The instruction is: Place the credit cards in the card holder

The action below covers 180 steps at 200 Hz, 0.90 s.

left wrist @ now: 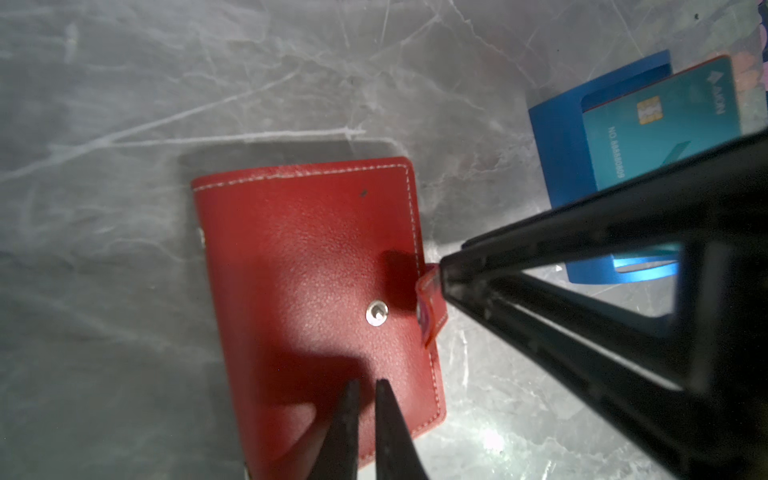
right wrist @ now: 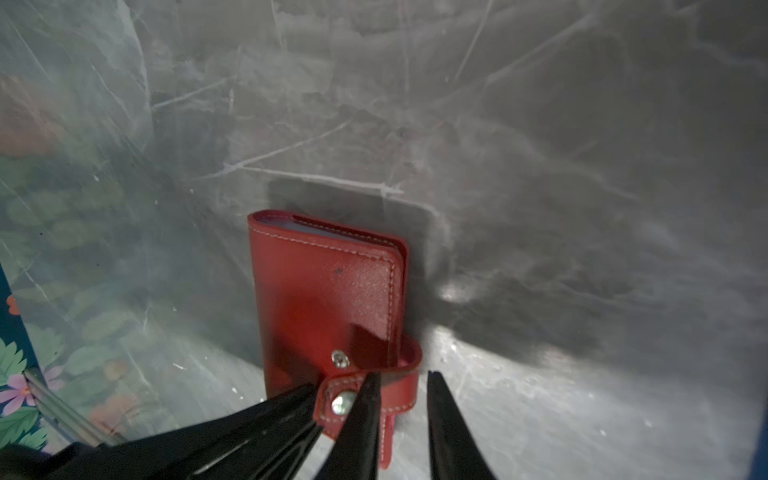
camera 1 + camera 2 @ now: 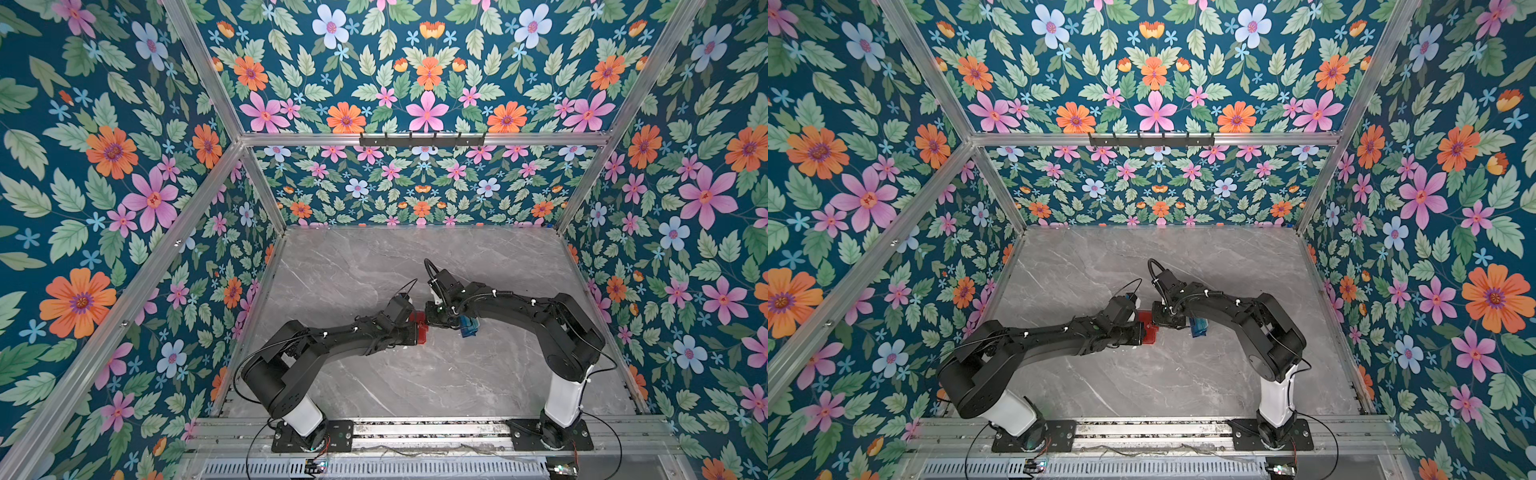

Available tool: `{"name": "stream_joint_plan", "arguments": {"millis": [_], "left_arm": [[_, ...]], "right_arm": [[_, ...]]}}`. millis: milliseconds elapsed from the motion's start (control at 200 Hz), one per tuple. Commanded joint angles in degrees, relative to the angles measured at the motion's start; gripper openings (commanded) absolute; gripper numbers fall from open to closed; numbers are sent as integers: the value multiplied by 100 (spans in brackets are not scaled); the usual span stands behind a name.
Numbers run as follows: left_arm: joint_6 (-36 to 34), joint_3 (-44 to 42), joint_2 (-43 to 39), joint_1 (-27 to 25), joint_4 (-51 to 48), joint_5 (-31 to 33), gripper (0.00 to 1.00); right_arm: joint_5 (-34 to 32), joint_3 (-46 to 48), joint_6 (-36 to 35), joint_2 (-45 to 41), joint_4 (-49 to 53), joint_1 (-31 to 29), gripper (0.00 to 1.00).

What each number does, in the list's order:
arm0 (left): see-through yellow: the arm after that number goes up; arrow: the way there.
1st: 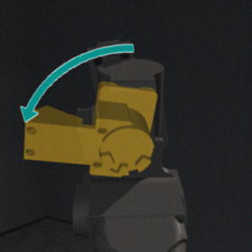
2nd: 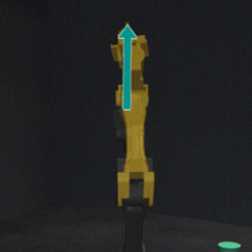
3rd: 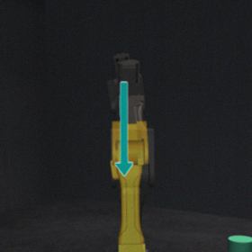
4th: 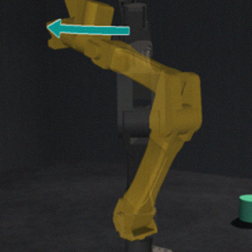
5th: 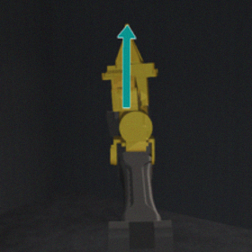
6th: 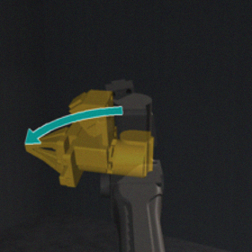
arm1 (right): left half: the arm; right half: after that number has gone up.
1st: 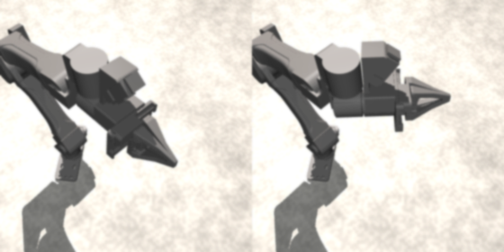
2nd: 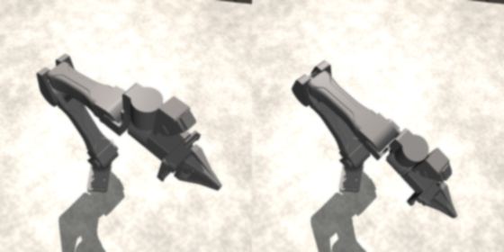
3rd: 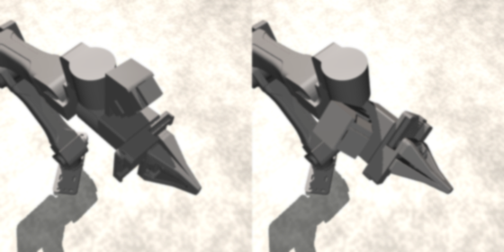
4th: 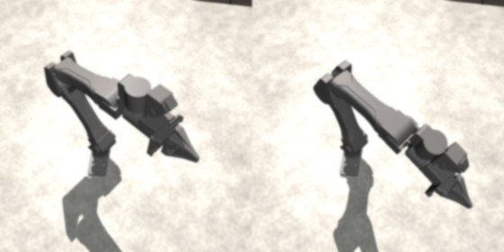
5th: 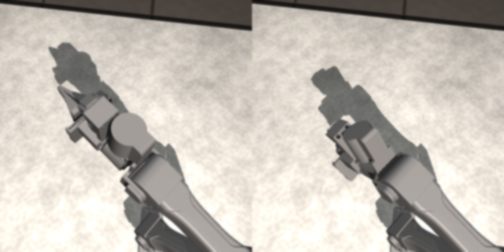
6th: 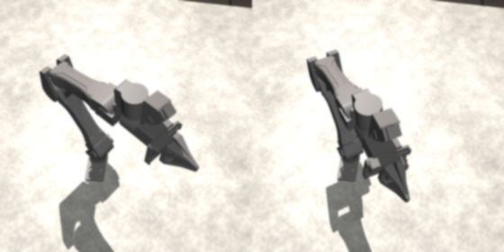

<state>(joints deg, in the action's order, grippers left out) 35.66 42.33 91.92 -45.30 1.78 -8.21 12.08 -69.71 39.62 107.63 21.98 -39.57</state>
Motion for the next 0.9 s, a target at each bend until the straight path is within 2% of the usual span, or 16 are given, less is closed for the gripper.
{"name": "stream_joint_plan", "arguments": {"millis": [0,200,500,575,680,895], "left_arm": [[-44,3,28,3,-540,144,13],[-60,39,-24,-1,-547,92,15],[-34,21,-512,18,-411,78,21],[-11,4,-591,47,-243,25,27],[10,-14,-530,162,77,-282,31],[0,116,-124,310,356,-542,31]], "right_arm": [[196,-34,-60,97,1,-7,23],[201,-42,-42,279,77,-3,23],[58,-86,-42,380,255,-11,23],[67,-86,-39,375,255,-15,23],[67,-94,-37,373,249,-24,23],[76,-110,-35,388,276,-24,23]]}}
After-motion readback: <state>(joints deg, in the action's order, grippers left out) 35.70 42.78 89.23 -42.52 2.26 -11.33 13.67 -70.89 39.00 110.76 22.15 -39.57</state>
